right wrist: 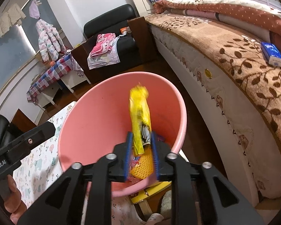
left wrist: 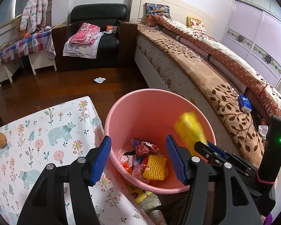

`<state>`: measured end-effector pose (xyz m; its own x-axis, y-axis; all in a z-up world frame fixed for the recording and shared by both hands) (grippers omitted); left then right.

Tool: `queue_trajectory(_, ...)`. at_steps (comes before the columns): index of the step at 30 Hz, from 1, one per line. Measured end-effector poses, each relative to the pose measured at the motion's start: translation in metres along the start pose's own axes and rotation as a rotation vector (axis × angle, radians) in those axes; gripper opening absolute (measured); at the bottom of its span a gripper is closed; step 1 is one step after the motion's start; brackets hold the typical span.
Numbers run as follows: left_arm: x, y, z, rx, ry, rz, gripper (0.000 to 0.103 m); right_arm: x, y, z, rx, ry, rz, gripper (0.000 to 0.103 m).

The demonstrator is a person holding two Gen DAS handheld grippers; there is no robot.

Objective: Collect trash

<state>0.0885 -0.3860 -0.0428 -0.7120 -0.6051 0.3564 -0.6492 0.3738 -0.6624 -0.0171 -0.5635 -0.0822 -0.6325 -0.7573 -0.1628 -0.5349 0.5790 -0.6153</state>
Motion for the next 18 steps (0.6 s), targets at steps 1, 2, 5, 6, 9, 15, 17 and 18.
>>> queue_trajectory(1,0.000,0.000,0.000,-0.001,-0.001,0.000,0.060,0.000,0.000,-0.001,0.000,-0.005,-0.002,0.029)
queue_trajectory(2,0.000,0.000,0.000,0.000,0.000,0.002,0.061,-0.001,0.000,-0.001,0.001,-0.007,-0.004,0.031)
queue_trajectory(5,0.000,0.000,-0.001,0.001,0.000,0.001,0.061,-0.002,0.000,-0.003,0.009,-0.010,-0.010,0.035)
queue_trajectory(6,0.001,-0.001,-0.001,0.003,0.002,0.002,0.061,-0.002,0.000,-0.004,0.012,-0.012,-0.013,0.035)
queue_trajectory(9,0.004,-0.002,-0.004,0.011,0.000,0.005,0.062,-0.005,0.001,-0.008,0.021,-0.018,-0.024,0.035)
queue_trajectory(15,0.005,-0.002,-0.013,0.036,-0.018,0.016,0.062,-0.013,0.000,-0.025,0.072,-0.026,-0.048,0.035)
queue_trajectory(17,0.004,-0.002,-0.017,0.045,-0.022,0.010,0.062,-0.017,0.000,-0.029,0.082,-0.025,-0.059,0.037)
queue_trajectory(18,0.003,-0.002,-0.019,0.050,-0.022,0.007,0.062,-0.018,0.000,-0.032,0.089,-0.026,-0.066,0.038)
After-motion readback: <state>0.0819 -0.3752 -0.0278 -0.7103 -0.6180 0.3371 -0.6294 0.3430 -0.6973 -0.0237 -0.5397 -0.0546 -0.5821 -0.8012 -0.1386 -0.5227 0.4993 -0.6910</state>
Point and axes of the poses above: each gripper's, at about its wrist camera, not at the fingertips, and z roughly the way its jaws point, x to its right, y to its underside, the point moved 4 cm from there along z, roughly the way its jaws point, and after that the axes turned 15 degrees about y, right-handed, at the moved point
